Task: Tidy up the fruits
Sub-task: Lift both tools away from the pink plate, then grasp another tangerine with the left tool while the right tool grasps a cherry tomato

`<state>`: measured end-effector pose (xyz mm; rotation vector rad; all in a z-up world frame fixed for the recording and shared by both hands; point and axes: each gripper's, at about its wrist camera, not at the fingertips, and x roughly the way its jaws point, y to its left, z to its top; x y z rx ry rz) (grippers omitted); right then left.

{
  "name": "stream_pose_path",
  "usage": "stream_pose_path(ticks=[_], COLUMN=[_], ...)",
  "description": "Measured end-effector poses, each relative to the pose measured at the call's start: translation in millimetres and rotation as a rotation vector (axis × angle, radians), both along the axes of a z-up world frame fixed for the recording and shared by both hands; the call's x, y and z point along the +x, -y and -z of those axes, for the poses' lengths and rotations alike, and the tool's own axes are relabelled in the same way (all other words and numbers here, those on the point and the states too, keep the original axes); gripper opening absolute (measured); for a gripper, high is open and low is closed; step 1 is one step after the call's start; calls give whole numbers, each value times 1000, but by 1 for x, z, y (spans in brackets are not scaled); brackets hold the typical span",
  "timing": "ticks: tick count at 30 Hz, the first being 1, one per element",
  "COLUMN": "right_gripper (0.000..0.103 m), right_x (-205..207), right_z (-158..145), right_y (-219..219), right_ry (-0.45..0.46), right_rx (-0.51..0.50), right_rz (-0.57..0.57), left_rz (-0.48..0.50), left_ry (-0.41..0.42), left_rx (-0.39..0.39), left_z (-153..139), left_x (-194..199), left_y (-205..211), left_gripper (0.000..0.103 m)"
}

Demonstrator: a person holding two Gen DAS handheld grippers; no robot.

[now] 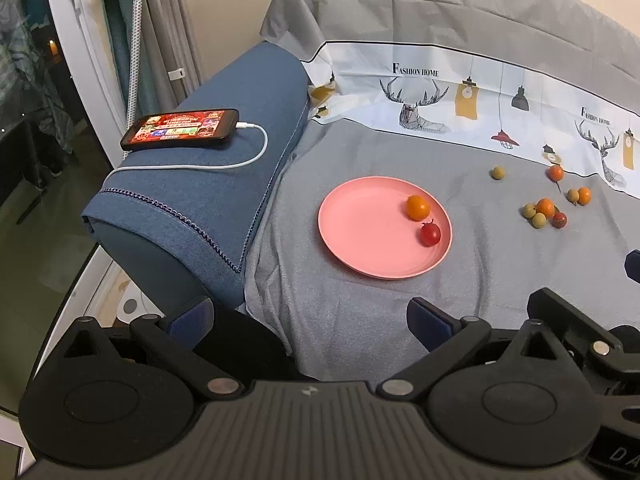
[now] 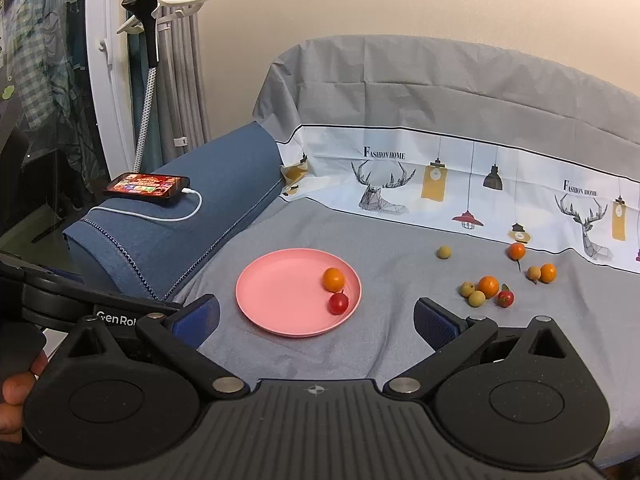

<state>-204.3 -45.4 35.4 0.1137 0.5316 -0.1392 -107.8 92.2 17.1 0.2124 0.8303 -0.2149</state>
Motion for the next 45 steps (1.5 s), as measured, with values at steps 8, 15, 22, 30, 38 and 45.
stream_pose_path(ticks=[8,15,22,30,38,45], right_gripper=[102,102,102,102,102,102], right_x=[1,6,15,26,33,44], right_z=[2,9,20,40,66,98], right_y=[-1,5,18,50,103,178], right_ry=[-14,-32,-58,-91,-134,-176], right_rx=[9,30,69,151,230,226], right_rz=[4,20,37,107,241,437], left_rz=[3,10,25,70,132,206], left_ry=[-9,-27,-69,-127,-157,-197], left_rx=[-1,21,59,143,211,172], left_z=[2,10,23,42,60,74], left_x=[2,9,21,41,69,101], left_y=[0,4,16,40,92,151], left_gripper=[103,103,103,103,103,103])
